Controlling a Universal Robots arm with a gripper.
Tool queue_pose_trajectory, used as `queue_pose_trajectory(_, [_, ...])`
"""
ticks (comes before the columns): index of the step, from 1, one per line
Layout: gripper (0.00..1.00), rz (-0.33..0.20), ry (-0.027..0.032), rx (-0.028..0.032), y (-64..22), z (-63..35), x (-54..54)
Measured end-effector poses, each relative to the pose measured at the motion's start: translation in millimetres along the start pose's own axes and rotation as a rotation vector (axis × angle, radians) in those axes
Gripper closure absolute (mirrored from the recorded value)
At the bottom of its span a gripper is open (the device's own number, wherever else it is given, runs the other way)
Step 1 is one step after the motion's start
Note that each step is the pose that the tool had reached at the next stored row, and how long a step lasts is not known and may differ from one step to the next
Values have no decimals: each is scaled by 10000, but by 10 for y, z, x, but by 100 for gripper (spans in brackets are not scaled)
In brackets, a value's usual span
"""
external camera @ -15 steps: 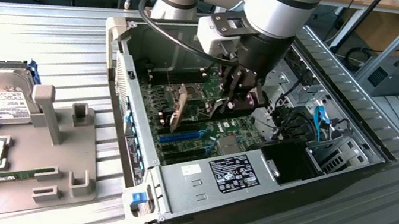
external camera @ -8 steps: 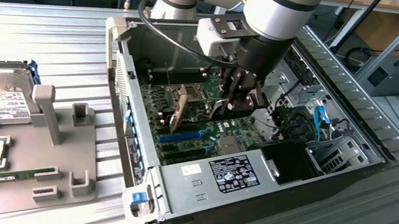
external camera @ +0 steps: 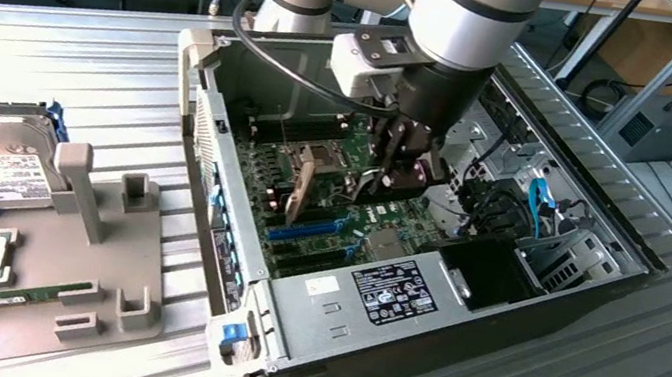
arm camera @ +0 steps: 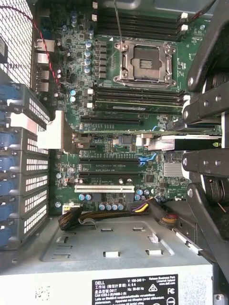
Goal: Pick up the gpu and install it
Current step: 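Insert the gpu into the slot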
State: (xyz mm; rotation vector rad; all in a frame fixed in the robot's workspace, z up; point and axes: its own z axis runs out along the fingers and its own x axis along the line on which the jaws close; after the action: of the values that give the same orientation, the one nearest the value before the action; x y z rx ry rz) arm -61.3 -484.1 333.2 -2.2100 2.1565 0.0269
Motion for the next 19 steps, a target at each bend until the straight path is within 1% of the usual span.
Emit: queue_pose_trajectory(19, [74,-1,1,0,8,56,22])
